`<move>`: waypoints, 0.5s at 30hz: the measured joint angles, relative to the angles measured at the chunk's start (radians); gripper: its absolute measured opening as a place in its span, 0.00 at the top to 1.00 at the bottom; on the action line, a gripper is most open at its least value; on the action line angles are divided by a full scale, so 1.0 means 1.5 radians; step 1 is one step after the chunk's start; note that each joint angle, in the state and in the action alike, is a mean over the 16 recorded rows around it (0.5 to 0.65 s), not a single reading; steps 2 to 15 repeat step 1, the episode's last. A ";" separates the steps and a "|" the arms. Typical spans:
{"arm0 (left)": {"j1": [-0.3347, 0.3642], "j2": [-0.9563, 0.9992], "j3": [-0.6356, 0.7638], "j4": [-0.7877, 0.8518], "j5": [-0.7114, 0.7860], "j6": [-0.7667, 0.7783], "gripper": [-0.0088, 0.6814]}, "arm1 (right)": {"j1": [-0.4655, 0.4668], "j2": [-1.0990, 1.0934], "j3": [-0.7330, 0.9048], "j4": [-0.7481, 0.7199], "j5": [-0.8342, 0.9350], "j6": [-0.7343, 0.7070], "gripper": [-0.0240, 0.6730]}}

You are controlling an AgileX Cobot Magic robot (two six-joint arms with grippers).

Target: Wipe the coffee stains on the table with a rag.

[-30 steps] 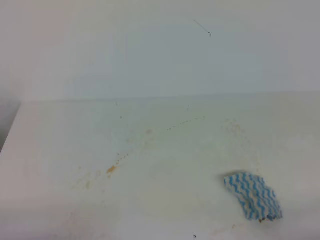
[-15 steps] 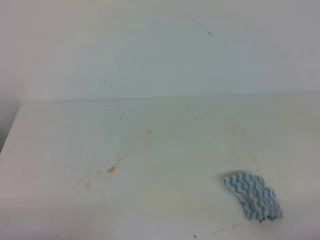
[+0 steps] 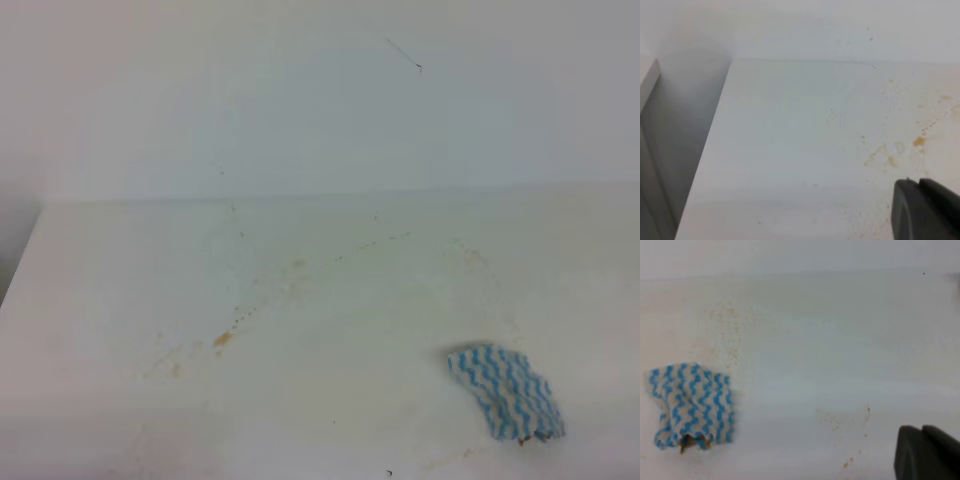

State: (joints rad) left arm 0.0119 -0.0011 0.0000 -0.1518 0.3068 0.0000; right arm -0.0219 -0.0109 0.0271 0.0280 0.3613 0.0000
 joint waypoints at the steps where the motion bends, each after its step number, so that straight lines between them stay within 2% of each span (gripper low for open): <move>1: 0.000 0.000 0.000 0.000 0.000 0.000 0.99 | 0.000 0.000 0.000 0.000 0.000 0.000 0.97; 15: 0.000 0.000 0.000 0.000 0.000 0.000 0.99 | 0.000 0.000 0.000 0.000 0.000 0.000 0.97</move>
